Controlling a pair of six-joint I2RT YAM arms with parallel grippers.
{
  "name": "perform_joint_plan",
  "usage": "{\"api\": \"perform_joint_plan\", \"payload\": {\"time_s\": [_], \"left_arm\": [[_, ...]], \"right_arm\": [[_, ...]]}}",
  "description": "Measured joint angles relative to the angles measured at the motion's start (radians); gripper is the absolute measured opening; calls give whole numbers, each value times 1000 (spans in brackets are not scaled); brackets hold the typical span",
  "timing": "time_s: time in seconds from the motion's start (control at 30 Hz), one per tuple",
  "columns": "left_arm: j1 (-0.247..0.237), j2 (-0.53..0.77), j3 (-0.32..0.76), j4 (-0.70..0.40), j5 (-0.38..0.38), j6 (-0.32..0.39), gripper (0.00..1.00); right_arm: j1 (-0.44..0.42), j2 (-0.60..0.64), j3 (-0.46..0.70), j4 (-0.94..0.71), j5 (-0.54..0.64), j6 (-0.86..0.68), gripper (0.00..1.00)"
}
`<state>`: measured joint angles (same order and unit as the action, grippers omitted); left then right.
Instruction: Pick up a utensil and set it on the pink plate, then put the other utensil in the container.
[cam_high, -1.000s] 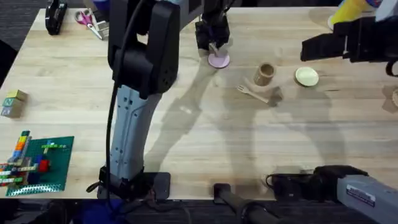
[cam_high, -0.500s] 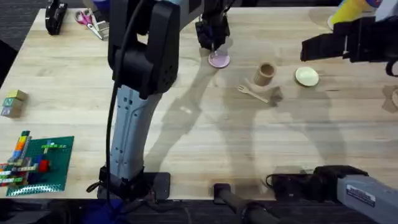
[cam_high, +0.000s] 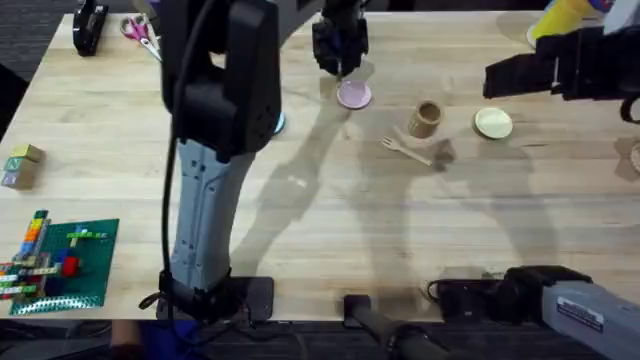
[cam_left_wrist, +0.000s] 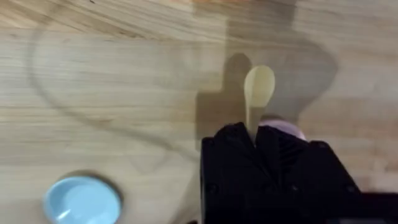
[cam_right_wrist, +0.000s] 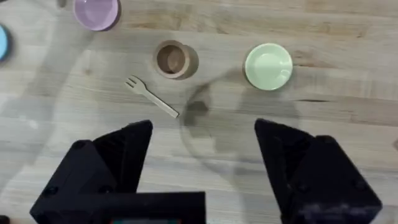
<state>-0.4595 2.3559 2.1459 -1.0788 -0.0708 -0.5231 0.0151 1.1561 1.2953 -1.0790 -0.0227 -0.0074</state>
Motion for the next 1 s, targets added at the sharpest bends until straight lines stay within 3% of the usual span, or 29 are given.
{"api": "perform_joint_plan", "payload": {"time_s": [0.2,0.33,0.67,1.0], "left_arm": [[0,-108,9,-147,0,97,42],[-8,-137,15,-184,0,143,42],[-97,-135,-78,-64,15,221,42],[-80,-131,-181,49,30,232,42]], "right_arm": [[0,0,0,0,0,0,997],[0,0,0,0,0,0,998],[0,0,0,0,0,0,997],[0,0,0,0,0,0,998]]}}
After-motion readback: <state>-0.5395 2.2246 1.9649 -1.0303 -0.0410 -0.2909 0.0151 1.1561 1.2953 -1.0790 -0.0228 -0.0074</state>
